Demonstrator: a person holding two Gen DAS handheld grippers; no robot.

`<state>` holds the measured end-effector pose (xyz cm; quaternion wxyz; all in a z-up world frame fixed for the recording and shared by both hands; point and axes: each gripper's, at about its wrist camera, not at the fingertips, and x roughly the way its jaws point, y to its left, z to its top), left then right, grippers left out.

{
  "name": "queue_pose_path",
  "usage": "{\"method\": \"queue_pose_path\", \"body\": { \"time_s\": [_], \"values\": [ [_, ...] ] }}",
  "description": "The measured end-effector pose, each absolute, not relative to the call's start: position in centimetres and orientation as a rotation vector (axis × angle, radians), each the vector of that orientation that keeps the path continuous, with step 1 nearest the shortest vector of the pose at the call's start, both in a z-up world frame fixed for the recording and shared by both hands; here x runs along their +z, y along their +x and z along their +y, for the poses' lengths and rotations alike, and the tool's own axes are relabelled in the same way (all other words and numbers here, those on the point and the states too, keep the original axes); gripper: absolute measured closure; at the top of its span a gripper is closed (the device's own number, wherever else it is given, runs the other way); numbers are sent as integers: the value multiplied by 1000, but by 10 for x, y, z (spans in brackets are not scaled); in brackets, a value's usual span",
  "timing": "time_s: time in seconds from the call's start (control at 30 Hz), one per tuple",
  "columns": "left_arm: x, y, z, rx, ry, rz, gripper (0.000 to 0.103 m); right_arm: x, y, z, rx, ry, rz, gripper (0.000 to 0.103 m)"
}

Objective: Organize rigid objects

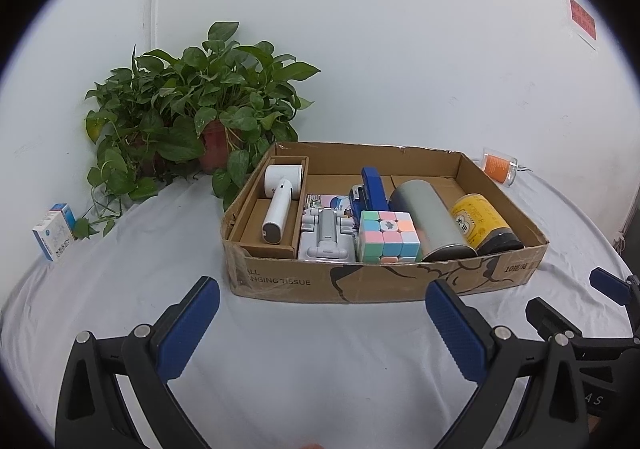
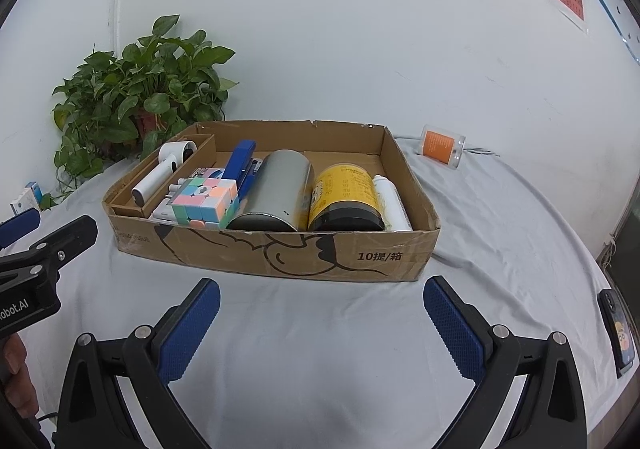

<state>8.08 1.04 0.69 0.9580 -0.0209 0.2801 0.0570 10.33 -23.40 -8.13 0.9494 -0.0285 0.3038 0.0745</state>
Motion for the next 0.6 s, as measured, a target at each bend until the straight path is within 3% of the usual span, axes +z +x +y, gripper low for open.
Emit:
{"method": "queue_pose_path", "body": {
  "time_s": [0.6],
  "values": [
    [1,82,11,128,-40,587,1,-82,98,-223,120,-60,607,1]
  ]
}}
